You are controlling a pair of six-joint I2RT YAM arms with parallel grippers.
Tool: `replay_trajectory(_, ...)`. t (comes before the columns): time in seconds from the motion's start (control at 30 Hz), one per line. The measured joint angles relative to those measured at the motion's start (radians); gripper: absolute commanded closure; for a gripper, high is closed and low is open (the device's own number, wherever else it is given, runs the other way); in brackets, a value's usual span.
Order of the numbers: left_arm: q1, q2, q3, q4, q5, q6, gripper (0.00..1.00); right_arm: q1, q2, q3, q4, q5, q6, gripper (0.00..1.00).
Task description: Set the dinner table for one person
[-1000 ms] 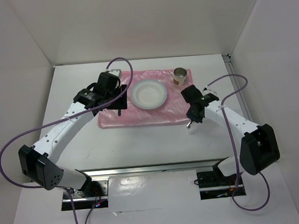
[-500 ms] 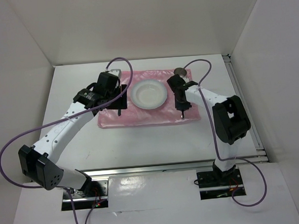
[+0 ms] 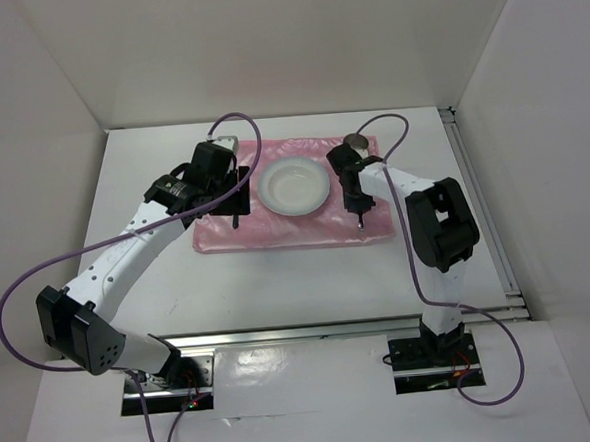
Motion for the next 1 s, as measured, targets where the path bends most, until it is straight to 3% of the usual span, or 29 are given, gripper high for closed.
replay_trajectory(0.33,0.000,0.000,0.000,0.000,0.000,-0.001,0.25,-0.003,0.069,0.061,0.005,0.012,-0.012,0.93)
replay_trajectory(0.57,0.000,0.000,0.000,0.000,0.000,-0.001,0.25,-0.003,0.071,0.061,0.005,0.016,-0.005,0.70)
replay_trajectory(0.6,0.000,0.000,0.000,0.000,0.000,-0.001,0.25,-0.003,0.071,0.061,0.006,0.018,-0.001,0.51)
replay_trajectory(0.8,0.000,0.000,0.000,0.000,0.000,-0.002,0.25,-0.003,0.056,0.060,0.008,0.019,0.014,0.46)
replay_trajectory(0.93,0.000,0.000,0.000,0.000,-0.006,-0.002,0.25,-0.003,-0.001,0.053,0.006,0.018,0.030,0.32)
replay_trajectory(0.97,0.000,0.000,0.000,0.000,-0.008,-0.002,0.25,-0.003,-0.029,0.050,0.006,0.019,0.037,0.21)
replay_trajectory(1.0,0.000,0.000,0.000,0.000,-0.010,-0.002,0.25,-0.003,-0.056,0.045,0.008,0.021,0.045,0.16)
